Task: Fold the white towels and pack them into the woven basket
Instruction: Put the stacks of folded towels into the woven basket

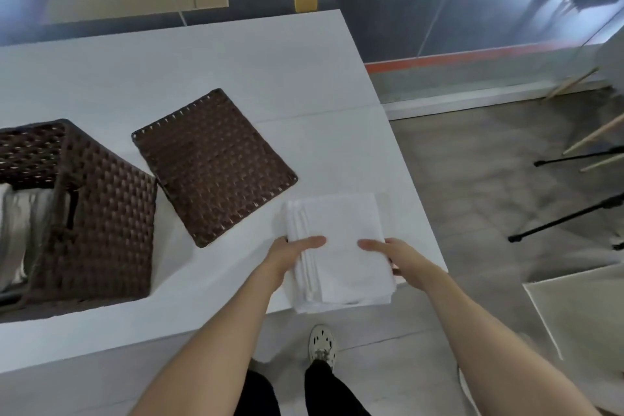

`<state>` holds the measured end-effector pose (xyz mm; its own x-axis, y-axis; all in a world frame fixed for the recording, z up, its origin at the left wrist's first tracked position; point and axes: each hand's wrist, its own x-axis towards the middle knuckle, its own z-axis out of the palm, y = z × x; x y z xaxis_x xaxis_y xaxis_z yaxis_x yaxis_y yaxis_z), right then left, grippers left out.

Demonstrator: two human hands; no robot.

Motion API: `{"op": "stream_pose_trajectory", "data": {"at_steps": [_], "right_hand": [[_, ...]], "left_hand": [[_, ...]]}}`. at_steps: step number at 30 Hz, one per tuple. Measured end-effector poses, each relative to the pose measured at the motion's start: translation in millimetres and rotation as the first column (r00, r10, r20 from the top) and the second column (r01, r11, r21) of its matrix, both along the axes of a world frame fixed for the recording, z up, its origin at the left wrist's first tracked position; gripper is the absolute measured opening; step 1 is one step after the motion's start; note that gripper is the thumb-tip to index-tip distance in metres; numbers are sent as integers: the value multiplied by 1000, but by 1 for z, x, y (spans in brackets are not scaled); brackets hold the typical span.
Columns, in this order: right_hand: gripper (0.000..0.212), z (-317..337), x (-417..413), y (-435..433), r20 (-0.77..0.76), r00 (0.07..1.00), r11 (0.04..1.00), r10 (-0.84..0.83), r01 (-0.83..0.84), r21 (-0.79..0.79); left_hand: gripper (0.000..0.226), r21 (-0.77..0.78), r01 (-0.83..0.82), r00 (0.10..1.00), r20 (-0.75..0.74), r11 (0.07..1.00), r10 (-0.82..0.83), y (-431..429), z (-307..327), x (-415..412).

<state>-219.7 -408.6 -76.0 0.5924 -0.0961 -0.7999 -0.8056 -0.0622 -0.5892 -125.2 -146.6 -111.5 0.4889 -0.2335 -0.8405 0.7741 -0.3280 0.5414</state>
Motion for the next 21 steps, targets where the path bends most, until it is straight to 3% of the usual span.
{"op": "stream_pose_trajectory", "data": {"at_steps": [2, 5, 8, 10, 15, 21], "right_hand": [[54, 0, -7, 5, 0, 1000, 999, -10, 10, 34], [67, -7, -22, 13, 51, 997, 998, -51, 49, 36], [71, 4, -28, 19, 167, 984, 998, -70, 70, 11], [72, 26, -20, 25, 264, 962, 998, -68, 69, 5], [70, 106, 27, 60, 513, 858, 997, 12, 28, -69], [70, 209, 98, 167, 744, 651, 984, 149, -19, -180]], "left_hand": [[96, -48, 33, 999, -14, 998, -34, 2, 3, -5], [72, -76, 90, 993, 81, 993, -84, 8, 11, -15], [92, 11, 118, 958, 263, 993, -116, 16, 37, -15], [89, 27, 151, 907, 395, 988, -149, 25, 69, -4], [99, 149, 65, 675, 722, 987, -153, 63, 172, 27], [90, 103, -229, 384, 923, 968, -7, 164, 286, 42]]}}
